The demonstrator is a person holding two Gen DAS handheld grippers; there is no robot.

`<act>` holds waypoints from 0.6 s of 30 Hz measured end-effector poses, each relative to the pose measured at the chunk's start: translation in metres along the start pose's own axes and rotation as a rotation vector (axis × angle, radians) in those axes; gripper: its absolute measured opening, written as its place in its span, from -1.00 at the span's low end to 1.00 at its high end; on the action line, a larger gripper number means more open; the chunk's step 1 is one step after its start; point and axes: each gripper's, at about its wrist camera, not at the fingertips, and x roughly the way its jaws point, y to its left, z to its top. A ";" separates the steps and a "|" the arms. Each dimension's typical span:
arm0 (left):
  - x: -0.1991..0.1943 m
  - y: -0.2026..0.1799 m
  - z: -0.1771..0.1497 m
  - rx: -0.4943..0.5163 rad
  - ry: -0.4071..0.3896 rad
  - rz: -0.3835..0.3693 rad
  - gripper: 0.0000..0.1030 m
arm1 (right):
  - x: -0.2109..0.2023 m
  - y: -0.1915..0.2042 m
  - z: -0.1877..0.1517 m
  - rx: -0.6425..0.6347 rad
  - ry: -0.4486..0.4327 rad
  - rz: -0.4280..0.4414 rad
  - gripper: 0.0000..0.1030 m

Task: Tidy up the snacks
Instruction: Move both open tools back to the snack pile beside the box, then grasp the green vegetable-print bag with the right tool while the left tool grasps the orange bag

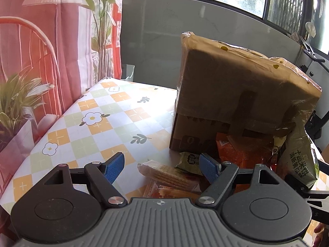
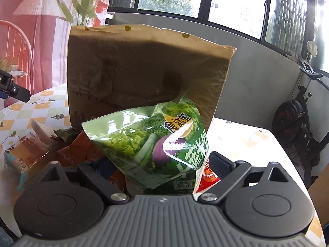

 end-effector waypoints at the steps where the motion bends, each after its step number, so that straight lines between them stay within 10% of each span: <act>1: 0.001 0.001 0.000 -0.002 0.004 0.001 0.58 | 0.005 -0.002 0.001 0.010 0.002 0.006 0.86; 9: 0.011 0.003 -0.006 -0.031 0.047 -0.023 0.58 | 0.013 0.004 -0.004 -0.028 0.002 0.005 0.44; 18: 0.015 -0.004 -0.008 -0.013 0.062 -0.055 0.58 | 0.003 -0.021 0.000 0.099 0.025 0.094 0.40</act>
